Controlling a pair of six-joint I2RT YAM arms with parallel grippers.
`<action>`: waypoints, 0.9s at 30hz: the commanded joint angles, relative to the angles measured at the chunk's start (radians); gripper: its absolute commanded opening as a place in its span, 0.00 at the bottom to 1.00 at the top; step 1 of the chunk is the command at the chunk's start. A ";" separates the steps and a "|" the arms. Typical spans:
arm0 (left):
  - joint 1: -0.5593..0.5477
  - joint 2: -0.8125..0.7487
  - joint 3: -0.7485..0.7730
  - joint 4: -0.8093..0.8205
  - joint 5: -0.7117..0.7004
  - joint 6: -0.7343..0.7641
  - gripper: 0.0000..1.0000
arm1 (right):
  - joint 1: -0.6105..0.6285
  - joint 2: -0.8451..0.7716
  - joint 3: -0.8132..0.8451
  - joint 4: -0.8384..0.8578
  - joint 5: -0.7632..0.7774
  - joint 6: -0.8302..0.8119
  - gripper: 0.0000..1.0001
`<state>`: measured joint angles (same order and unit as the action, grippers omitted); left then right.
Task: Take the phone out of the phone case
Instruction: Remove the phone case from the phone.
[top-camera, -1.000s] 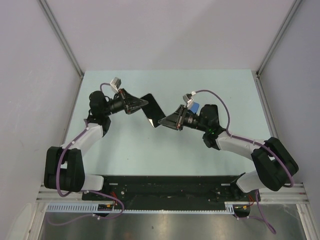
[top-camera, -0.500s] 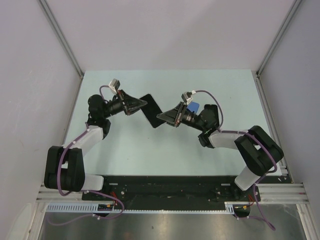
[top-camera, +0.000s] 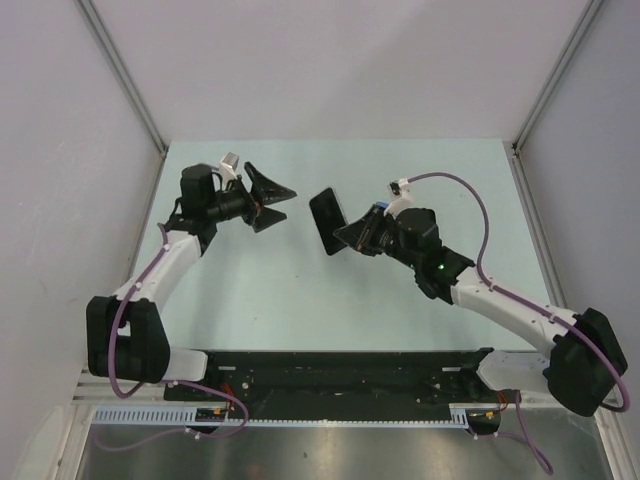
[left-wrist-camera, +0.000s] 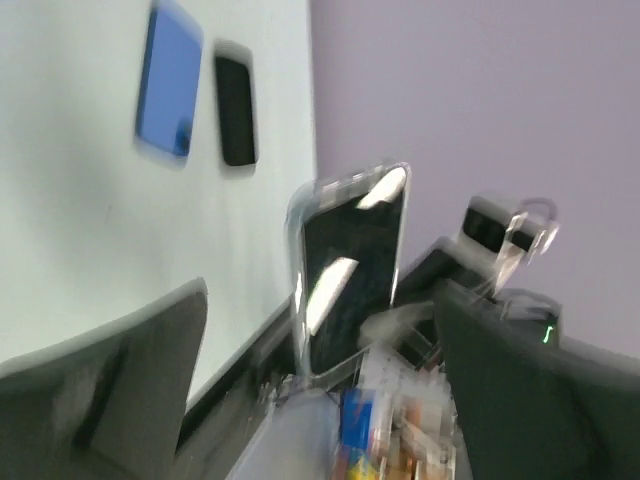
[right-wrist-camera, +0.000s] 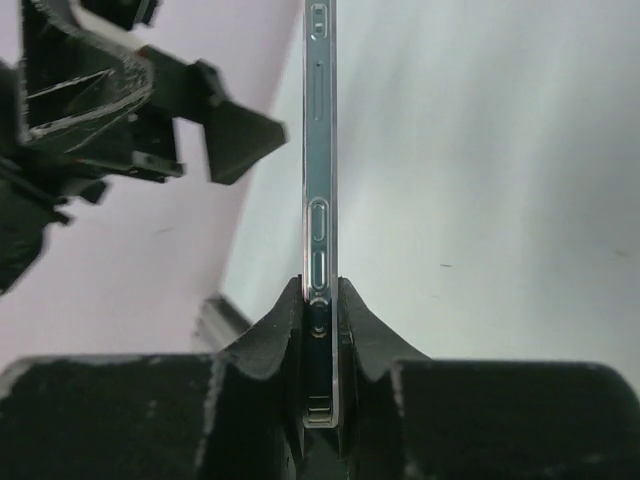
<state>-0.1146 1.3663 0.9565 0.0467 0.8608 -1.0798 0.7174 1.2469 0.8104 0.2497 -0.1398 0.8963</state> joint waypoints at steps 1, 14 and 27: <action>-0.002 -0.001 0.021 -0.260 -0.091 0.158 0.98 | 0.063 -0.041 0.044 -0.305 0.314 -0.245 0.00; -0.088 0.001 -0.059 -0.160 -0.056 0.106 0.98 | 0.085 0.013 -0.011 -0.106 0.195 -0.141 0.00; -0.082 -0.032 -0.254 0.447 0.103 -0.201 1.00 | -0.125 0.078 -0.178 0.643 -0.290 0.329 0.00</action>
<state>-0.1997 1.3666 0.7227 0.2203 0.8955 -1.1584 0.6094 1.2877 0.6281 0.4603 -0.2443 1.0363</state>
